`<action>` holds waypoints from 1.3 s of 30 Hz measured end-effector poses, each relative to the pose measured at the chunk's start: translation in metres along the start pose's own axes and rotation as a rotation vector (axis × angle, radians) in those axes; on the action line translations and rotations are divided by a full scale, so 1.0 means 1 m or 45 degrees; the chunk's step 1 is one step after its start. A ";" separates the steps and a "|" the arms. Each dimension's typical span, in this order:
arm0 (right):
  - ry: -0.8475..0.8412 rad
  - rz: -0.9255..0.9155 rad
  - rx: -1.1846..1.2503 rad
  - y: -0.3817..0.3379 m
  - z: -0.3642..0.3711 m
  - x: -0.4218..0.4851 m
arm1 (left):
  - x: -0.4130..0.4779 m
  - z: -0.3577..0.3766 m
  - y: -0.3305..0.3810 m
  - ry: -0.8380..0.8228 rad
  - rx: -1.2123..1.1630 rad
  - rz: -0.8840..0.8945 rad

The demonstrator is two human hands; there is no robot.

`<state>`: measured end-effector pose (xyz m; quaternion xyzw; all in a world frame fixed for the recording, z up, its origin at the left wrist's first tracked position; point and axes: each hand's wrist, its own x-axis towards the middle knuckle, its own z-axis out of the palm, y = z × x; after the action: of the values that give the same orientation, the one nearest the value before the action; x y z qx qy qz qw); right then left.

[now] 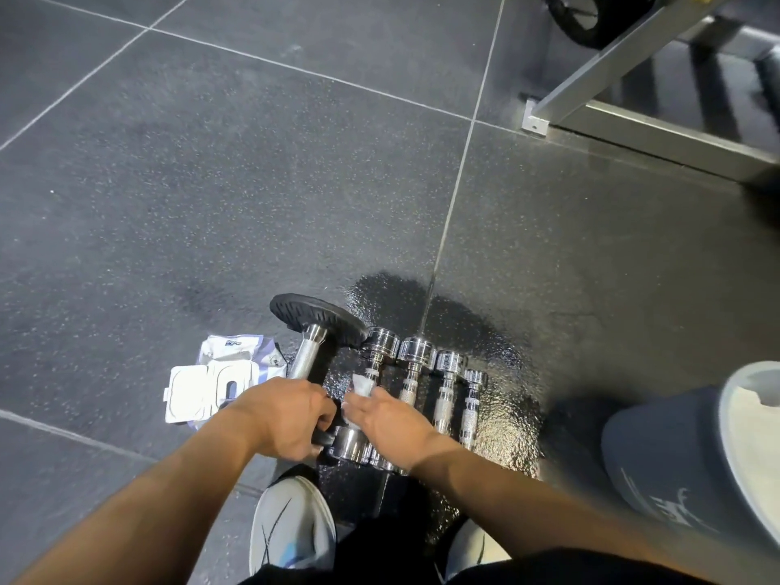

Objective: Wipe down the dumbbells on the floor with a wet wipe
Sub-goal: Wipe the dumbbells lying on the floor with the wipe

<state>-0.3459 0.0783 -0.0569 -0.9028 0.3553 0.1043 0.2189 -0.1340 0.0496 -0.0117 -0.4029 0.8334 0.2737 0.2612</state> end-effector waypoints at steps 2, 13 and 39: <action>-0.025 0.022 0.074 0.012 0.002 0.009 | -0.001 -0.001 0.001 0.004 0.005 0.001; 0.107 0.195 -0.053 0.037 0.011 0.034 | -0.002 -0.004 0.003 -0.004 -0.016 -0.012; 0.953 0.645 0.643 0.022 -0.027 0.021 | -0.004 -0.002 0.002 0.030 -0.041 -0.011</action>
<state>-0.3442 0.0388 -0.0475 -0.6830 0.6307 -0.2653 0.2557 -0.1345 0.0511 -0.0069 -0.4137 0.8302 0.2813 0.2459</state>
